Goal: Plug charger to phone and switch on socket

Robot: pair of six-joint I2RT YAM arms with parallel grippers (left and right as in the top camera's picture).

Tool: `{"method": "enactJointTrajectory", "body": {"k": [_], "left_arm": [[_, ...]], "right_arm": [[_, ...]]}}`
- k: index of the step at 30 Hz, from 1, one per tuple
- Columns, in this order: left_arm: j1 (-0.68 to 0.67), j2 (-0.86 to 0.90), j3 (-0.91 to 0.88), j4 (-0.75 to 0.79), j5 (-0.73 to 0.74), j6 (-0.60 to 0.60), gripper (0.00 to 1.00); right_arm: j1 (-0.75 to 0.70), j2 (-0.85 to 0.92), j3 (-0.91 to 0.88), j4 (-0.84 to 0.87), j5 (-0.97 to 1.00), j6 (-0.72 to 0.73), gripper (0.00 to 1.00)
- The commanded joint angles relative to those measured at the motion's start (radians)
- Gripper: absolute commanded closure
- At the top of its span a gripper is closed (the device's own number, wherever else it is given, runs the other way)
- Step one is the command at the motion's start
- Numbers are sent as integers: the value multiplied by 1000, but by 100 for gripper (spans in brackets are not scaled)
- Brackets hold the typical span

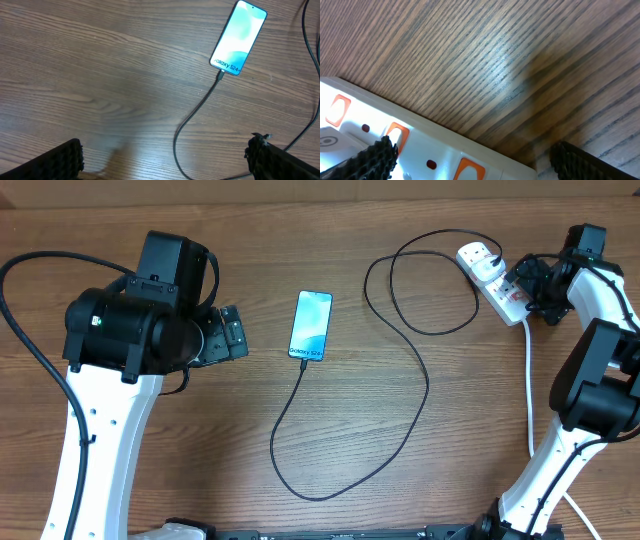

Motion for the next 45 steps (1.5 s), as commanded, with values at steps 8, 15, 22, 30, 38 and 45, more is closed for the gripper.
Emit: {"method": "enactJointTrajectory", "body": {"k": [8, 15, 22, 30, 38, 45], "left_arm": [[-5, 5, -6, 2, -19, -14, 0], [-5, 5, -6, 2, -19, -14, 0], [-5, 5, -6, 2, -19, -14, 0], [-5, 5, -7, 2, -19, -14, 1], [-5, 5, -6, 2, -19, -14, 0], [-5, 5, -6, 2, -19, -14, 0]], "right_arm": [[9, 35, 16, 10, -21, 10, 0], [16, 35, 16, 2, -12, 10, 0], [24, 35, 15, -5, 8, 10, 0], [22, 35, 15, 19, 22, 55, 0], [-10, 35, 15, 34, -87, 56, 0], [-5, 35, 14, 27, 25, 56, 0]]}}
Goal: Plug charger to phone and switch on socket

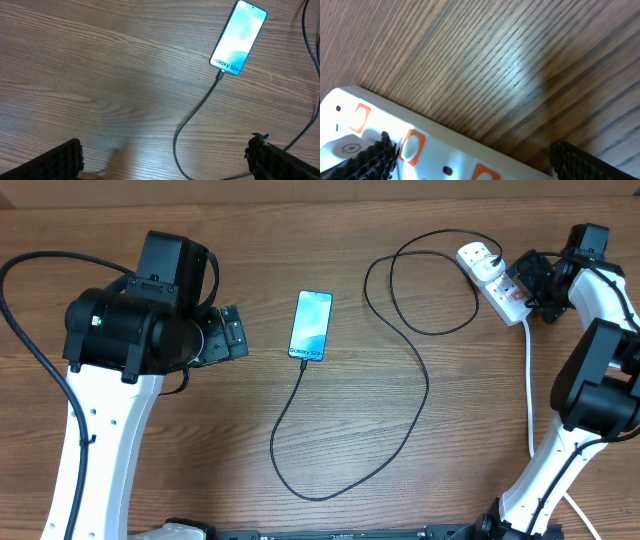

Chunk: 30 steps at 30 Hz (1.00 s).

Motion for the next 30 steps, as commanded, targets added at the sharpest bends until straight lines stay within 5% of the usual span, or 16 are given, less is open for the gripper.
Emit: {"method": "enactJointTrajectory", "body": {"k": [1, 30], "left_arm": [[-5, 5, -6, 2, -19, -14, 0], [-5, 5, -7, 2, -19, -14, 0]], "right_arm": [[7, 31, 14, -5, 69, 7, 0], [69, 44, -5, -59, 105, -29, 0]]}}
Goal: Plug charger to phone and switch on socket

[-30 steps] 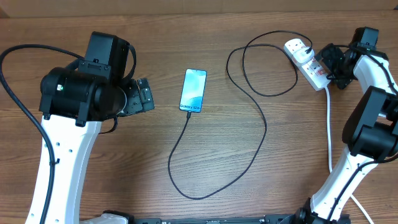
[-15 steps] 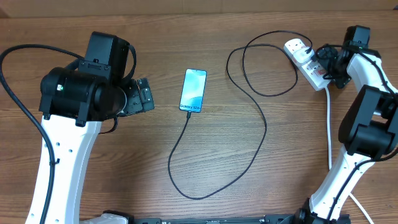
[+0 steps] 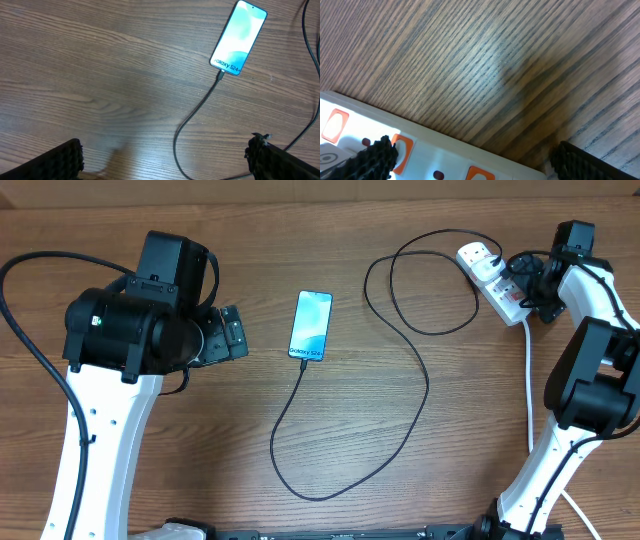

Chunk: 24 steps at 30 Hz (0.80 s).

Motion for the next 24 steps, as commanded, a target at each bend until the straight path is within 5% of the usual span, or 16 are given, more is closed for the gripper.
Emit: {"method": "enactJointTrajectory", "body": {"k": [1, 24], "left_arm": [[-5, 5, -6, 2, -19, -14, 0], [-5, 5, -6, 2, -19, -14, 0]], "right_arm": [[26, 38, -14, -24, -17, -45, 0], [70, 38, -15, -77, -35, -47, 0]]}}
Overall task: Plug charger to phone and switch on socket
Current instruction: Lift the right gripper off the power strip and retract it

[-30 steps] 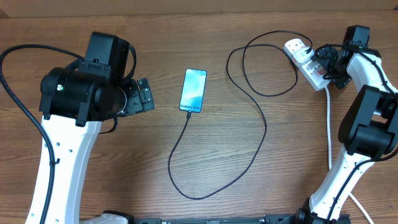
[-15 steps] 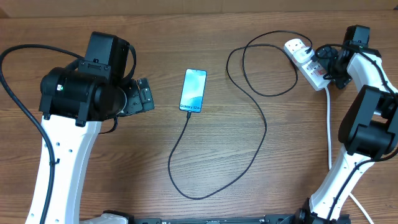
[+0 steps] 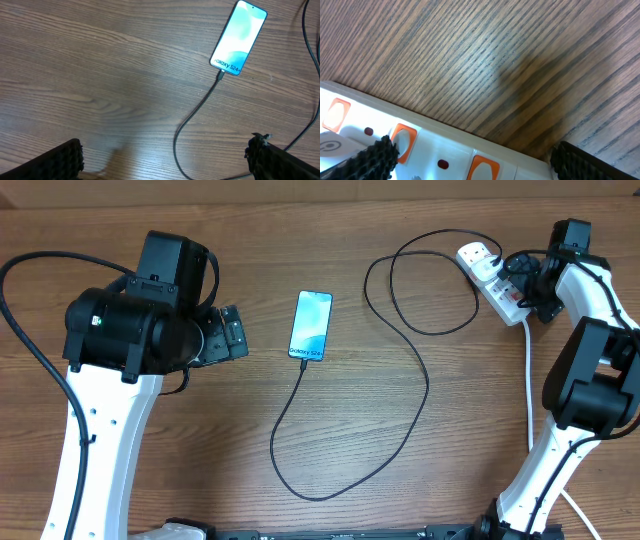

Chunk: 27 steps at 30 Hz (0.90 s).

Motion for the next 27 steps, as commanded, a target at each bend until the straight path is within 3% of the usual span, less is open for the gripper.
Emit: {"method": "enactJointTrajectory", "body": {"k": [1, 9, 17, 27], "left_arm": [[-5, 5, -7, 2, -19, -14, 0], [-5, 5, -6, 2, -19, -14, 0], [-5, 5, -6, 2, -19, -14, 0], [-5, 5, -6, 2, -19, -14, 0]], "right_arm": [[55, 38, -21, -47, -42, -37, 0], [-6, -80, 25, -126, -35, -29, 0], [-80, -384, 25, -251, -35, -25, 0], [-50, -696, 23, -496, -35, -27, 0]]}}
